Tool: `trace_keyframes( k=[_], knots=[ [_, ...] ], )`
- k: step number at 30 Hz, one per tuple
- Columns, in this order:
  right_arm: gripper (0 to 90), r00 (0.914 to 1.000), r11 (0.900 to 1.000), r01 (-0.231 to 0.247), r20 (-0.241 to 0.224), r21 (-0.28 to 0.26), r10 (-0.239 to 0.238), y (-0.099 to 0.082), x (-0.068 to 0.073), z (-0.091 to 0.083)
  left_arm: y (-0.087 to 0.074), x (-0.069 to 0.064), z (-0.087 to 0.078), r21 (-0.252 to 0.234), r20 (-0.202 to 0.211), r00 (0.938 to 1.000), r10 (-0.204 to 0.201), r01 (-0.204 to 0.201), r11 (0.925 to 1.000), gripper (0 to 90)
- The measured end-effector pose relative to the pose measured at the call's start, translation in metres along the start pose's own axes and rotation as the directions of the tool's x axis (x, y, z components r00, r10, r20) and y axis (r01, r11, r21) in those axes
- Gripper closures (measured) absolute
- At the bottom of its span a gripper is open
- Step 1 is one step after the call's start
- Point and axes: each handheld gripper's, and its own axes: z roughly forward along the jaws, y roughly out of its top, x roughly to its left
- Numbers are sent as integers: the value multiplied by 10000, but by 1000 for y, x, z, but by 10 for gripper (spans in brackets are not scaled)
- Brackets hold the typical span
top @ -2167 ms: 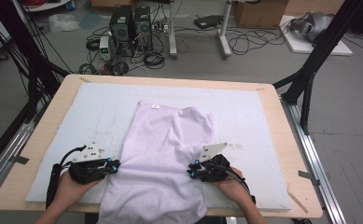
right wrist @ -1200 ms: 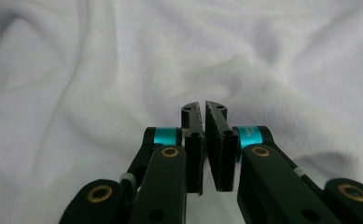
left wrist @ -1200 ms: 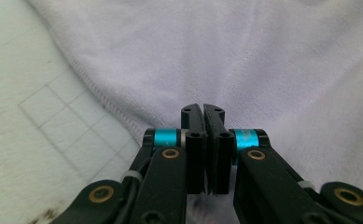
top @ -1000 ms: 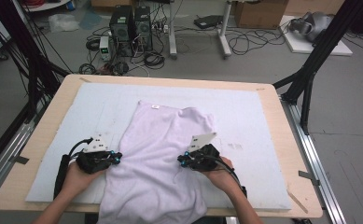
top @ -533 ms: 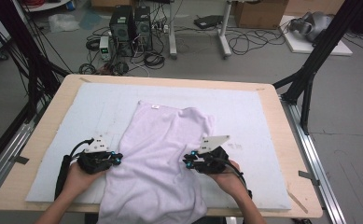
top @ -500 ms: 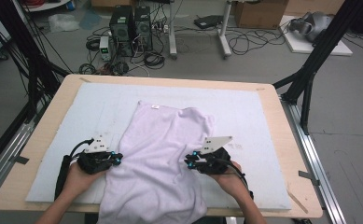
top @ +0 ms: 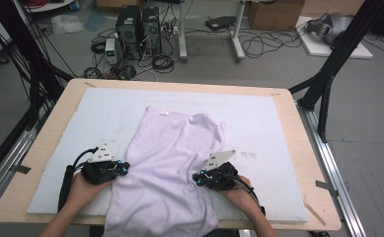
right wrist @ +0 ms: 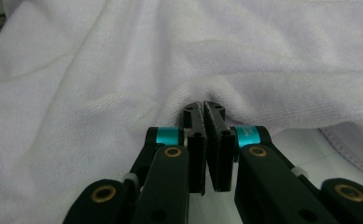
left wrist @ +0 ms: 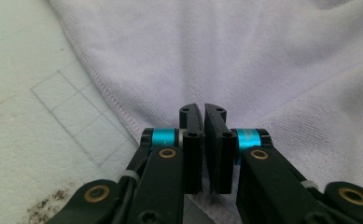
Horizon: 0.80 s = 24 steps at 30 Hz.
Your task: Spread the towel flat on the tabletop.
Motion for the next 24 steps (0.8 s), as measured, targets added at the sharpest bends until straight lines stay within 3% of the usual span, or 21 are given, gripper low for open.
trace_keyframes(
  k=[5,13,17,20,24],
  knots=[
    [881,9997,10000,98,215,-10,-97,-5,2,-15,-1,-1,0,-30,-28,10000,-27,27,10000,851],
    [880,9966,9988,-431,697,-248,448,-32,4,-60,-1,-1,0,-29,-21,10000,-29,29,10000,847],
    [837,9946,9978,-490,897,-440,528,-32,3,-71,2,2,-2,-34,-87,10000,-8,8,10000,757],
    [808,9936,9963,-637,893,-571,687,-26,-5,-66,2,6,-3,-128,-113,9999,-128,126,9998,729],
    [728,9938,9976,-677,880,-133,687,-21,-18,-40,1,7,2,-90,-60,10000,6,-7,10000,712]
  ],
)
